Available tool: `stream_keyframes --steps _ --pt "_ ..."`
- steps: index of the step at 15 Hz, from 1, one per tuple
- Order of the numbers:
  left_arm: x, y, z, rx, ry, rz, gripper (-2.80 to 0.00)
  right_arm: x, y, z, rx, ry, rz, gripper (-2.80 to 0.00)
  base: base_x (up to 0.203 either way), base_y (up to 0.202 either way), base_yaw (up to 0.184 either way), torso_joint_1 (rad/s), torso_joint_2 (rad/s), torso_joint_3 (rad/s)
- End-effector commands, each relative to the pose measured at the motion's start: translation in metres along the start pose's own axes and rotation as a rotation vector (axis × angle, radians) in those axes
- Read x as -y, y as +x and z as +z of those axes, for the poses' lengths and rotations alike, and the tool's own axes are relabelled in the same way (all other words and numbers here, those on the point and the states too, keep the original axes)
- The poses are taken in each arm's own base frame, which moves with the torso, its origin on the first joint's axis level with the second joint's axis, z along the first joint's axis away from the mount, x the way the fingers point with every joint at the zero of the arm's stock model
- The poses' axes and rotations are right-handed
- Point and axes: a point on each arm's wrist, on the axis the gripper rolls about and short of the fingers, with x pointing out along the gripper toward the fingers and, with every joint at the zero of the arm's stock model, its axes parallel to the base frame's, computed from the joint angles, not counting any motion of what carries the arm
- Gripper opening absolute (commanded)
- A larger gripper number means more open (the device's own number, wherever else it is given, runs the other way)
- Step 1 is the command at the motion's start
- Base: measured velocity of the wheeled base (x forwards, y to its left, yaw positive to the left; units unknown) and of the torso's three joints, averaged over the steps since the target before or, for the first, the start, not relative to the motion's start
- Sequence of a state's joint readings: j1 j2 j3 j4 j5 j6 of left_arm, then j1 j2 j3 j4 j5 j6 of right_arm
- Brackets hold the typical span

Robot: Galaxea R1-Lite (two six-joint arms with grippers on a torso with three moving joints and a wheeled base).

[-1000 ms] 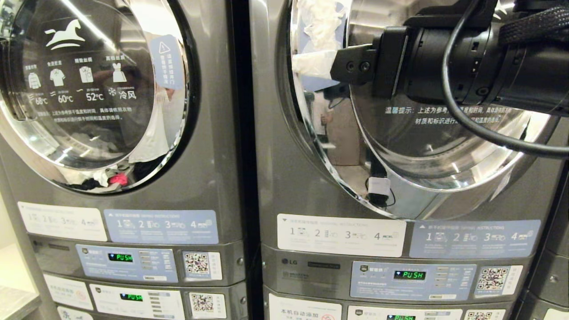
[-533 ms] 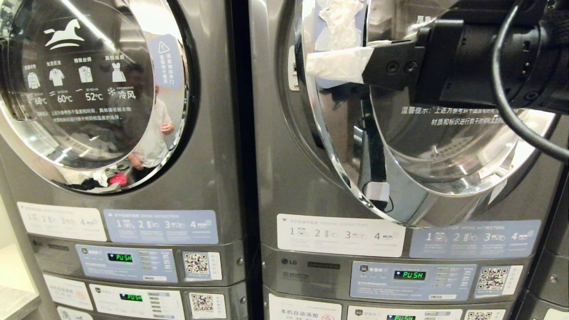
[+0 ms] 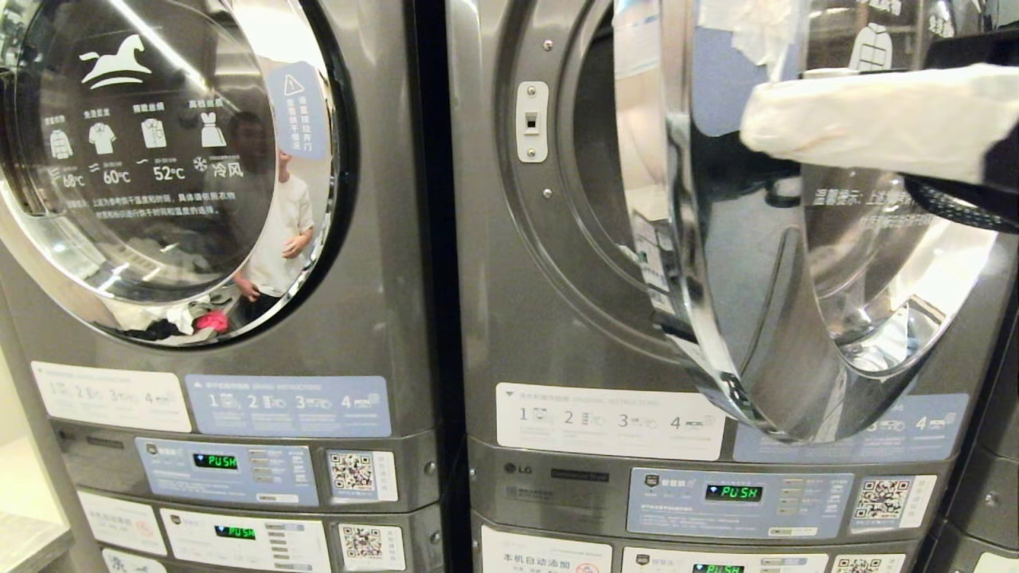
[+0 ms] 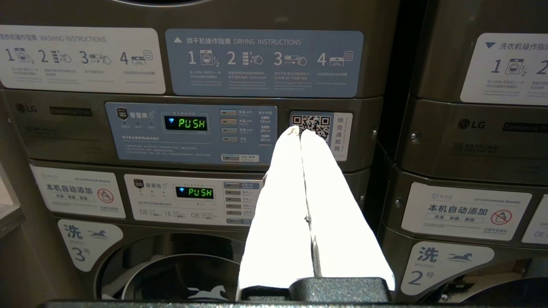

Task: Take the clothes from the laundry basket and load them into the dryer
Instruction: Open the dryer

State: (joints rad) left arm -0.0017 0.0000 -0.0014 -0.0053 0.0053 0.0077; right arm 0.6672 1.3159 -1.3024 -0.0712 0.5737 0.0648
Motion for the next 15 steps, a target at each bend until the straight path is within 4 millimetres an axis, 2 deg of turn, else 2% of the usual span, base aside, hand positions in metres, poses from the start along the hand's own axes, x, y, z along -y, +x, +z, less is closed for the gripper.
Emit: stream_keyframes --steps 1,5,8,13,15 --pt "0.000 0.000 0.000 0.001 0.000 0.001 -2.80 -0.021 -0.031 0.013 0.041 -0.022 0.016 0.00 0.000 0.000 0.000 0.000 0.00 0.000" --pt "0.000 0.000 0.000 0.001 0.000 0.001 -2.80 -0.052 -0.077 0.020 0.051 -0.015 0.033 0.00 0.000 0.000 0.000 0.000 0.00 0.000" --pt "0.000 0.000 0.000 0.001 0.000 0.001 -2.80 -0.057 -0.092 0.028 0.115 0.004 -0.151 0.00 0.000 0.000 0.000 0.000 0.00 0.000" --pt "0.000 0.000 0.000 0.001 0.000 0.001 -2.80 -0.062 -0.116 0.031 0.171 0.010 -0.335 0.00 0.000 0.000 0.000 0.000 0.00 0.000" --pt "0.000 0.000 0.000 0.001 0.000 0.001 -2.80 -0.071 -0.134 0.027 0.175 0.035 -0.459 0.00 0.000 0.000 0.000 0.000 0.00 0.000"
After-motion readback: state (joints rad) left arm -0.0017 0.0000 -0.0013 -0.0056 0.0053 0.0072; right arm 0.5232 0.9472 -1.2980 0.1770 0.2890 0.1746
